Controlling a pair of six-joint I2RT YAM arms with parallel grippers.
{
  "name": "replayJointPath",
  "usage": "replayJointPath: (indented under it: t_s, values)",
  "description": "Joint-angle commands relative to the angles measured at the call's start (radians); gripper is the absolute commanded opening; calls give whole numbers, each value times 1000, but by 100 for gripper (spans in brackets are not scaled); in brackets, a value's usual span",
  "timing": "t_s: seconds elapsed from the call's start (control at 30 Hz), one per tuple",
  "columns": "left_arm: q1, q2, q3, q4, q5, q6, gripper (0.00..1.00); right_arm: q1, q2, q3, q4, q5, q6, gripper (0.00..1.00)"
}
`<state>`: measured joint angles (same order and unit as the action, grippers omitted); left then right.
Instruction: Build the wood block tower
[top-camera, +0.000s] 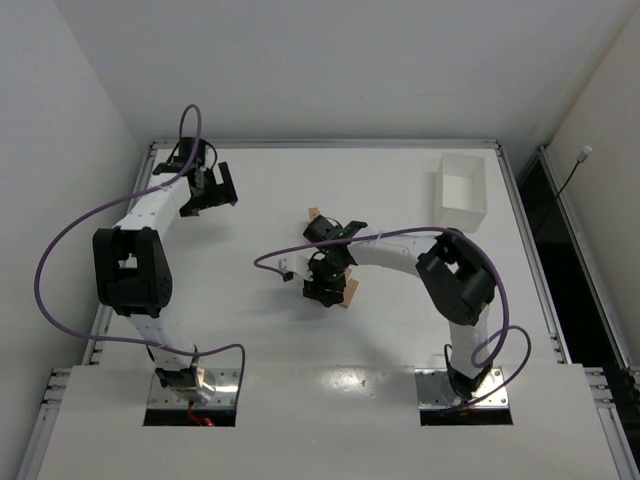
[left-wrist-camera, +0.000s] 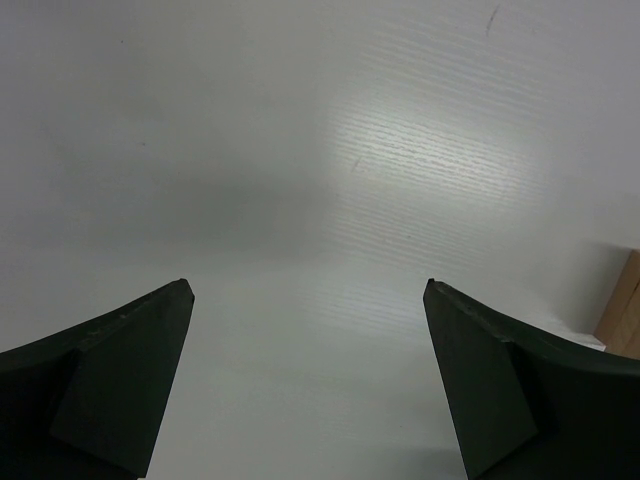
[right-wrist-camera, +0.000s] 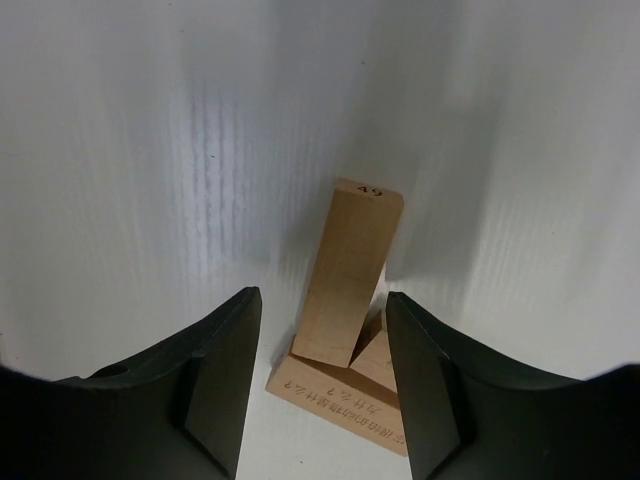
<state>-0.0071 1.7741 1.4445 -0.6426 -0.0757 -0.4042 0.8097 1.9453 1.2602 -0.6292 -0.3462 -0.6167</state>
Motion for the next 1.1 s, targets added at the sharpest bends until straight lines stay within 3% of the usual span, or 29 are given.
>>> replayJointPath:
  t_s: [0.0, 0.47, 0.6, 0.63, 0.7, 1.07]
  values:
    - [-7, -10, 50, 9, -9, 5, 100, 13, 7, 18, 58, 36, 21, 50]
    - [-7, 8, 59, 0, -9, 5, 100, 42, 47, 28, 63, 96, 37, 46]
    - [-7, 8, 59, 0, -9, 5, 100, 42, 47, 28, 63, 105, 37, 27]
    - [-7, 18, 59, 0, -9, 5, 100, 42, 56, 28, 51, 105, 37, 13]
    - [-7, 18, 68, 0, -9, 5, 100, 42, 57, 28, 39, 105, 37, 0]
    - [-7, -13, 34, 9, -18, -4, 100, 32, -129, 125, -35, 41, 172, 0]
